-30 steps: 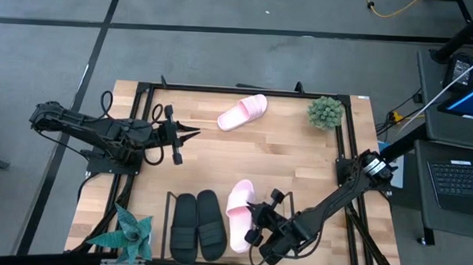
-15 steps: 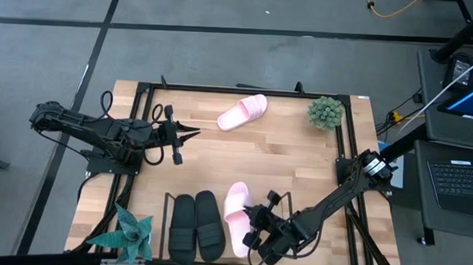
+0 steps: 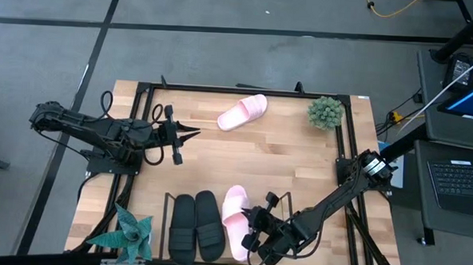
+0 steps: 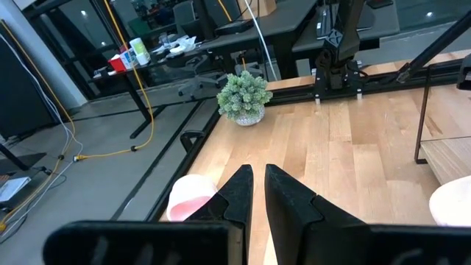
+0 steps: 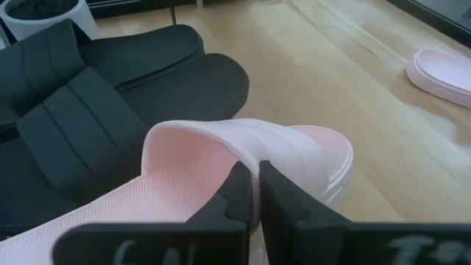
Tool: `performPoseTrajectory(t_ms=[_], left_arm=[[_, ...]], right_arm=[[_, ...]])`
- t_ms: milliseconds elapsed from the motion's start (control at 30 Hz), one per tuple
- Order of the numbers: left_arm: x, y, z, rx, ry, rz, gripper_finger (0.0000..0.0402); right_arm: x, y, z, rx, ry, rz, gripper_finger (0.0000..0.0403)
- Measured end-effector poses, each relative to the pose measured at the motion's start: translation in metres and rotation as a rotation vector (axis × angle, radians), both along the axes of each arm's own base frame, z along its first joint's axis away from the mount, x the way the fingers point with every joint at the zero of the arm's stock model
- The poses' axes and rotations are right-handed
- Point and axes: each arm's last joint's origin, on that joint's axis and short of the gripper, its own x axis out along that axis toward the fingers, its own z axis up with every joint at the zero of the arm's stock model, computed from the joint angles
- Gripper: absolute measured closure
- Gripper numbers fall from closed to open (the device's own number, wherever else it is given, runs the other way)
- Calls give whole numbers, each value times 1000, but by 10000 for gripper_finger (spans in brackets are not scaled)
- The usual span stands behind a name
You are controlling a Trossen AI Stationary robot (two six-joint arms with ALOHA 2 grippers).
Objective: Pick and place slides into the shelf
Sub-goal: Put the right pink slide on the shelf
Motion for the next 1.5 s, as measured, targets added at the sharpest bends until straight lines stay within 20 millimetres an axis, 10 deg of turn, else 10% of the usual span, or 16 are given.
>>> performPoseTrajectory(t_ms=[1033, 1500], left_arm=[[-1, 0, -2, 9, 28, -1, 370], [-1, 0, -2, 9, 28, -1, 370]], right_arm=[[7, -6, -3, 69, 24, 1, 385], [8, -5, -3, 121, 44, 25, 281]])
